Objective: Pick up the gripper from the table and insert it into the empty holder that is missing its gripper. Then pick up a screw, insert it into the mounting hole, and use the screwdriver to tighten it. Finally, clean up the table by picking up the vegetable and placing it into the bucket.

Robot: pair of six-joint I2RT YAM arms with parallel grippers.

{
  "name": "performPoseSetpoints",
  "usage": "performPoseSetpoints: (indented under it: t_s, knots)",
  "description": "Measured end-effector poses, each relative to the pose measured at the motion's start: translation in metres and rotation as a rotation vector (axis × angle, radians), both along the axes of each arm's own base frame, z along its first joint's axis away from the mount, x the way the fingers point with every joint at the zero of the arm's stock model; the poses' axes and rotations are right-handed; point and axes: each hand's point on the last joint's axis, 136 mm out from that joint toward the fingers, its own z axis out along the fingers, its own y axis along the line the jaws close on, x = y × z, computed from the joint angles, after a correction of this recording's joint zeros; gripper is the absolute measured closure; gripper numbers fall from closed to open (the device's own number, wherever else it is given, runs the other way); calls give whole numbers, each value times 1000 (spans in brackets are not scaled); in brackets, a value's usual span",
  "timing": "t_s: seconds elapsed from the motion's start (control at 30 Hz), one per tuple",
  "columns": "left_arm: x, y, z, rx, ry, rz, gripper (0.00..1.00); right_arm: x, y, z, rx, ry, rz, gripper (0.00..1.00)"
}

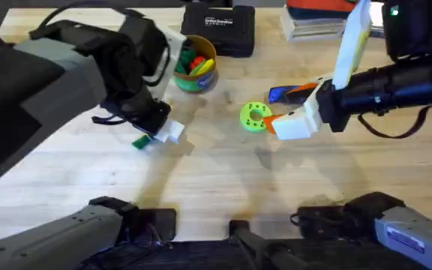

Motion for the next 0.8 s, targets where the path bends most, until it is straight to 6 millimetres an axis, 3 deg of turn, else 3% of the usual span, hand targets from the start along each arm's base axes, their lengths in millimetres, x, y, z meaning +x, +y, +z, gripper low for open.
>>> performPoseSetpoints:
  t_s: [0.3,0.63,0.7,0.8]
  knots:
    - [-34,10,-39,-108,146,11,10,0,0,0,-10,-26,31,9]
    - [-12,5,-47,-130,50,-29,38,1,0,1,-17,-53,56,8]
    - [-17,6,-52,-125,75,-28,84,1,0,1,-18,-54,57,8]
    - [-22,7,-58,-119,103,-27,364,1,0,1,-18,-55,58,8]
